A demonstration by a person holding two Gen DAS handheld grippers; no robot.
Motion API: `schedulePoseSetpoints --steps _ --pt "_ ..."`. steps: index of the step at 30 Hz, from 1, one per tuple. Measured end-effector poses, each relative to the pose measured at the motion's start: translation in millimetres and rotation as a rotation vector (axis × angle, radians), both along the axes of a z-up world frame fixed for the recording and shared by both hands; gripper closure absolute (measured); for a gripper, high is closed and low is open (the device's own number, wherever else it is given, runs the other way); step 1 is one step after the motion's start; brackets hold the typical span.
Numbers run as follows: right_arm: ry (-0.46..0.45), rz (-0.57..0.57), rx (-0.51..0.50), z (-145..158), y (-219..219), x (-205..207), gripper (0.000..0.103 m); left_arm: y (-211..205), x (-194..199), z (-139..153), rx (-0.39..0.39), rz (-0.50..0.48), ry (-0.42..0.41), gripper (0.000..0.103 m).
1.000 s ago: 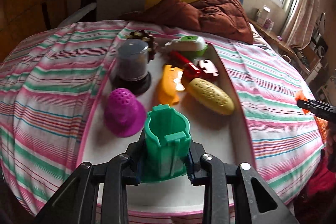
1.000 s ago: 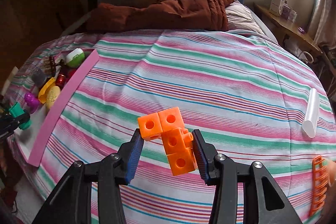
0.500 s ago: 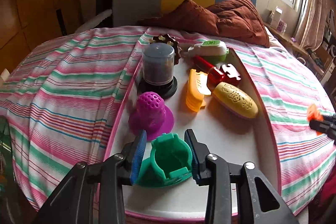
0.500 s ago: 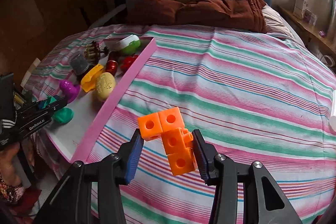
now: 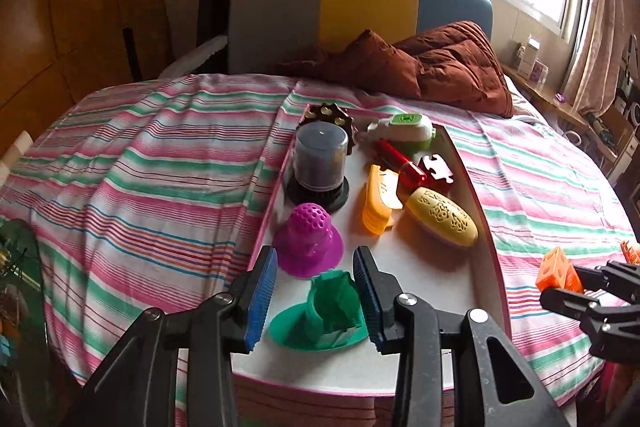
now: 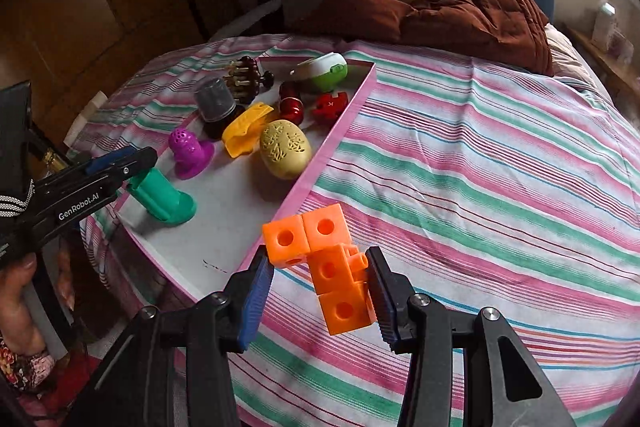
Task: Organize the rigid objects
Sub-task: 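Carry the orange cube cluster into the tray and open the right gripper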
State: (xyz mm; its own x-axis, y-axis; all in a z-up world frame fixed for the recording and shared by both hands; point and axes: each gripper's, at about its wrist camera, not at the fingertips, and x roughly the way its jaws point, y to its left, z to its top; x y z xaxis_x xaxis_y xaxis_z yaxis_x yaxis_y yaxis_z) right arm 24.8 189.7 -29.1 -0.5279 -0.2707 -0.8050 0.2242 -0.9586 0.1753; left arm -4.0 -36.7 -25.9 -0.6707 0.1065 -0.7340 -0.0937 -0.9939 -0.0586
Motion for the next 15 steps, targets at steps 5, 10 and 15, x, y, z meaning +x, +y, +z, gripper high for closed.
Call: schedulePoseSetpoints --steps 5,10,15 --pt "0.004 0.021 -0.010 2 -13 1 0.056 -16 7 10 0.061 0.023 0.023 0.063" --pt "0.001 0.051 -0.017 2 -28 1 0.056 -35 15 18 0.109 0.065 0.047 0.063" --pt "0.003 0.080 -0.017 4 -41 -2 0.056 -43 21 18 0.129 0.069 0.040 0.063"
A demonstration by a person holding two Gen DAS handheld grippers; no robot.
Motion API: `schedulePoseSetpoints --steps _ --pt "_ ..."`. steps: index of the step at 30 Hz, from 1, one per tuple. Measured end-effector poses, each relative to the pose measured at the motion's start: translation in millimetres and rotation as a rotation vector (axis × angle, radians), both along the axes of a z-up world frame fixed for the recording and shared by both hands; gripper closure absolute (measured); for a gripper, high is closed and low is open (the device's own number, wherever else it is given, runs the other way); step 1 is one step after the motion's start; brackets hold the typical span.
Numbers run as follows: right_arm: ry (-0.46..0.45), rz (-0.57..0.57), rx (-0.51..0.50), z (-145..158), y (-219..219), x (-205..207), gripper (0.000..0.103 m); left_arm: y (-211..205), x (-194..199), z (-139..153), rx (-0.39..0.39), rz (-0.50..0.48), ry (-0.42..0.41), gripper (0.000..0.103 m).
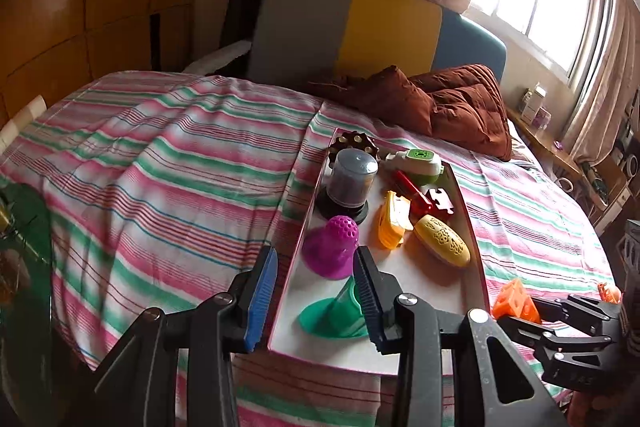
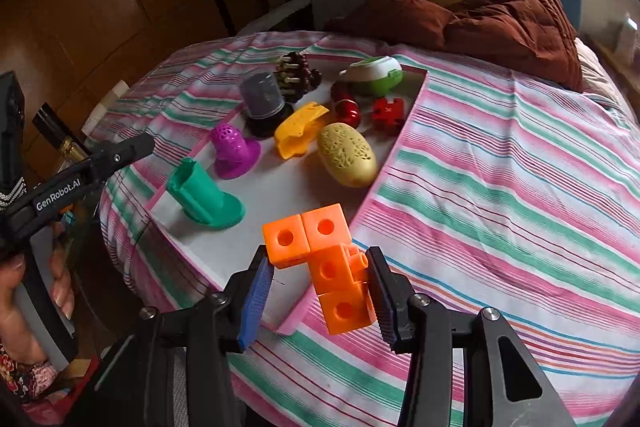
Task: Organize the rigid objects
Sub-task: 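Carry the orange cube cluster into the tray and open the right gripper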
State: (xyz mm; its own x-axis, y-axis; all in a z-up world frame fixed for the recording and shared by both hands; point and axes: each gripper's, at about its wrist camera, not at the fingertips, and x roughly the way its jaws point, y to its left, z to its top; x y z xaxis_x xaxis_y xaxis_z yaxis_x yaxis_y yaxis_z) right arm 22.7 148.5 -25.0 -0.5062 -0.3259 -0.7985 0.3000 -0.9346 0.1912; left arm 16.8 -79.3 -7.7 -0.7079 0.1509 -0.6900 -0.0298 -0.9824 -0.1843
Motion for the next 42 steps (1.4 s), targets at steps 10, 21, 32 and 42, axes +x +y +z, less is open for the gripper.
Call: schedulePoseSetpoints --steps 10,21,32,42 --pt "-0.007 0.041 0.064 1 -35 -12 0.056 8 7 -3 -0.053 0.017 -0.018 0.063" --pt "-0.007 0.054 0.151 -10 -73 -30 0.056 -2 8 -5 -0.038 0.051 -0.027 0.063" --pt "-0.032 0.031 0.158 -22 -78 -46 0.055 -5 6 -7 -0.046 0.073 -0.036 0.063" --pt "-0.051 0.010 0.148 -30 -76 -55 0.055 -5 8 -7 -0.045 0.073 -0.029 0.063"
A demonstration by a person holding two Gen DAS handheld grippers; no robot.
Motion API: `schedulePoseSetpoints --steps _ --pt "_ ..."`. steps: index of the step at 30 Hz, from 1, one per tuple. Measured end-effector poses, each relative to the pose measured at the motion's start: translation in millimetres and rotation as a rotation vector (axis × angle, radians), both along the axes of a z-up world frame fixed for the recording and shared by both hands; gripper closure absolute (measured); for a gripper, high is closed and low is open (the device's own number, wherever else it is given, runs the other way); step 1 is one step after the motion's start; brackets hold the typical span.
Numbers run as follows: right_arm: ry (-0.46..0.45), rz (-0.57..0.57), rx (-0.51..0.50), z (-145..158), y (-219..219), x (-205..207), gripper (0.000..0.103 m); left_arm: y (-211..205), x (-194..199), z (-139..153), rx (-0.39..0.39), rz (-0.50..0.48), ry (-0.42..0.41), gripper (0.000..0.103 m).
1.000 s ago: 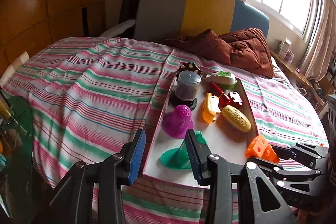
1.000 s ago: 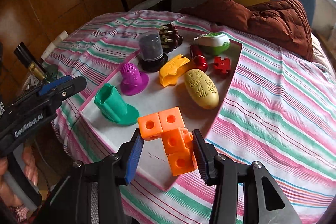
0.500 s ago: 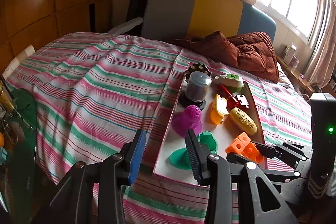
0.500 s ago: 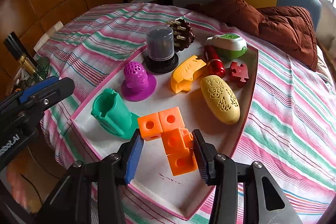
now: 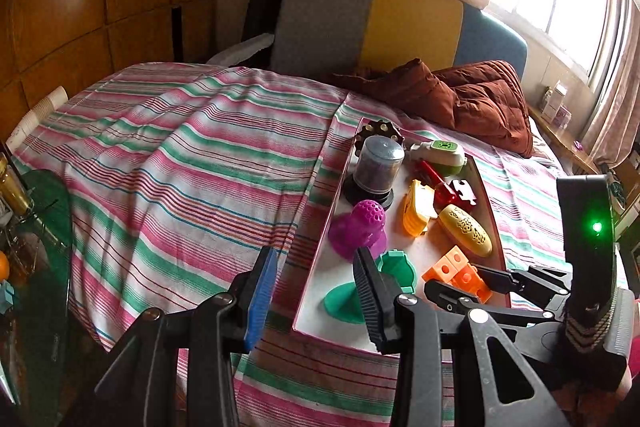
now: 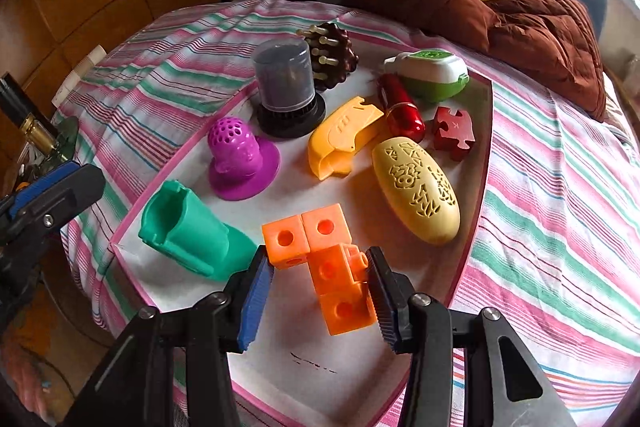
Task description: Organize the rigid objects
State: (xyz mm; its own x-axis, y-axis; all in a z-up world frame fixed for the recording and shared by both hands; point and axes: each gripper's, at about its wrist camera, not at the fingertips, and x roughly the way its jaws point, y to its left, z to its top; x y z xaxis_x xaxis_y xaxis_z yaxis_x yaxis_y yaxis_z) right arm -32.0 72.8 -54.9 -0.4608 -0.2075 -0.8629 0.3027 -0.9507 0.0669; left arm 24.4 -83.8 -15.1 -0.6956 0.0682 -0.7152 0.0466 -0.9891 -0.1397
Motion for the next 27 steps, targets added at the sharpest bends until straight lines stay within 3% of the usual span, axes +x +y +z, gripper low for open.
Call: schedulePoseSetpoints --steps 20,27 --pt "0.024 0.000 -0.011 9 3 9 0.049 6 0 -2 -0.012 -0.014 -0.007 0.063" --pt "0.035 -0.007 -0.005 13 5 14 0.049 10 0 0 -0.066 0.005 -0.002 0.063"
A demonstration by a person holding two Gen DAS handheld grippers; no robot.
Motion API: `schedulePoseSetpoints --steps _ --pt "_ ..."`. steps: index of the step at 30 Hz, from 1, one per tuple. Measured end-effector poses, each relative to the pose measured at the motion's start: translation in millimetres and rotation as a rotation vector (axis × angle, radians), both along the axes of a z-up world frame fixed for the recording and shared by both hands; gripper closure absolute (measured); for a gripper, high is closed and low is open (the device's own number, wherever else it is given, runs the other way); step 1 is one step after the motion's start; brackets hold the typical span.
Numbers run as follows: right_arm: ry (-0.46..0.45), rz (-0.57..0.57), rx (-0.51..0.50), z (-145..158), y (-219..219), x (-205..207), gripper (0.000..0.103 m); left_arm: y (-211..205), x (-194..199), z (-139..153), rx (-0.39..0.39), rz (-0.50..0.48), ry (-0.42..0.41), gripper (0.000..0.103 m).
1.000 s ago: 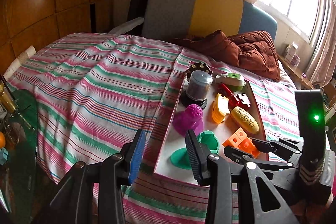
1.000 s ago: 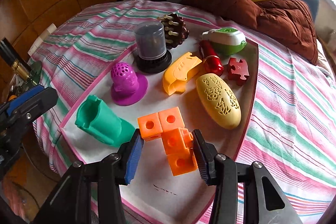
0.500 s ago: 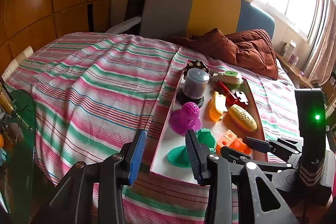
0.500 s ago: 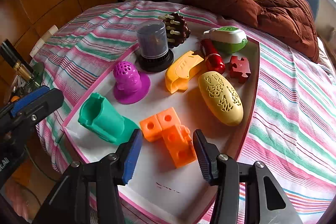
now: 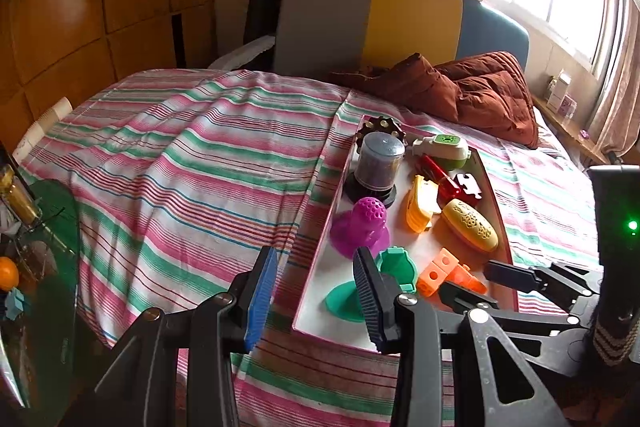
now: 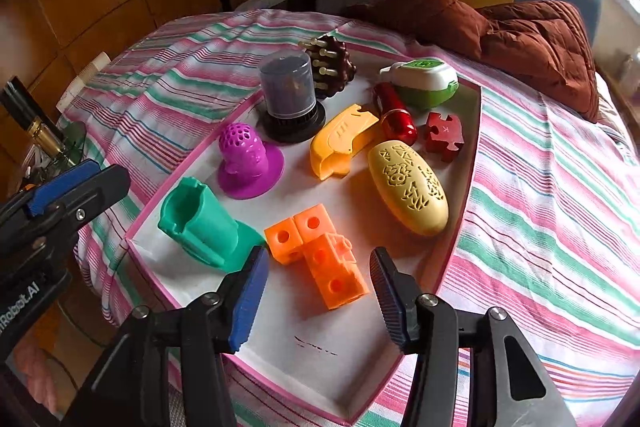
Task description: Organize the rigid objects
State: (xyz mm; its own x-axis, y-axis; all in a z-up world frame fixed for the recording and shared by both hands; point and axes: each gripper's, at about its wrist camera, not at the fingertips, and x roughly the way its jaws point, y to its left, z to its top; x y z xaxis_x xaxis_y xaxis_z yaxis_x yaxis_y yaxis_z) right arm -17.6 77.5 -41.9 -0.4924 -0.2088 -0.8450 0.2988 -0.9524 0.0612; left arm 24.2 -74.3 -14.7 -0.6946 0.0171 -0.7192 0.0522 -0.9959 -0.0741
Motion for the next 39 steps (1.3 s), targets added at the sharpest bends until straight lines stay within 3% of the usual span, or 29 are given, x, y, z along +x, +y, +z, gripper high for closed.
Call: schedulePoseSetpoints --steps 4,10,17,23,30,35,39 --pt "0.011 -0.017 0.018 4 0 4 0.049 1 -1 0 -0.039 0.021 -0.010 0.063" --pt "0.064 -0.044 0.068 15 -4 14 0.038 -3 0 0 -0.041 0.041 -0.044 0.063" --pt "0.079 -0.072 0.058 25 -7 22 0.025 -3 4 6 -0.105 0.076 -0.031 0.063" --pt "0.042 -0.127 0.015 28 -2 23 0.023 3 8 12 -0.176 0.088 -0.013 0.063" --pt "0.066 -0.186 0.052 32 1 23 0.018 8 7 12 -0.185 0.087 -0.052 0.063" --pt "0.087 -0.210 0.037 36 6 23 0.015 6 5 9 -0.148 0.095 -0.096 0.063" --pt "0.103 -0.230 0.023 39 6 24 0.012 7 6 7 -0.165 0.112 -0.093 0.063"
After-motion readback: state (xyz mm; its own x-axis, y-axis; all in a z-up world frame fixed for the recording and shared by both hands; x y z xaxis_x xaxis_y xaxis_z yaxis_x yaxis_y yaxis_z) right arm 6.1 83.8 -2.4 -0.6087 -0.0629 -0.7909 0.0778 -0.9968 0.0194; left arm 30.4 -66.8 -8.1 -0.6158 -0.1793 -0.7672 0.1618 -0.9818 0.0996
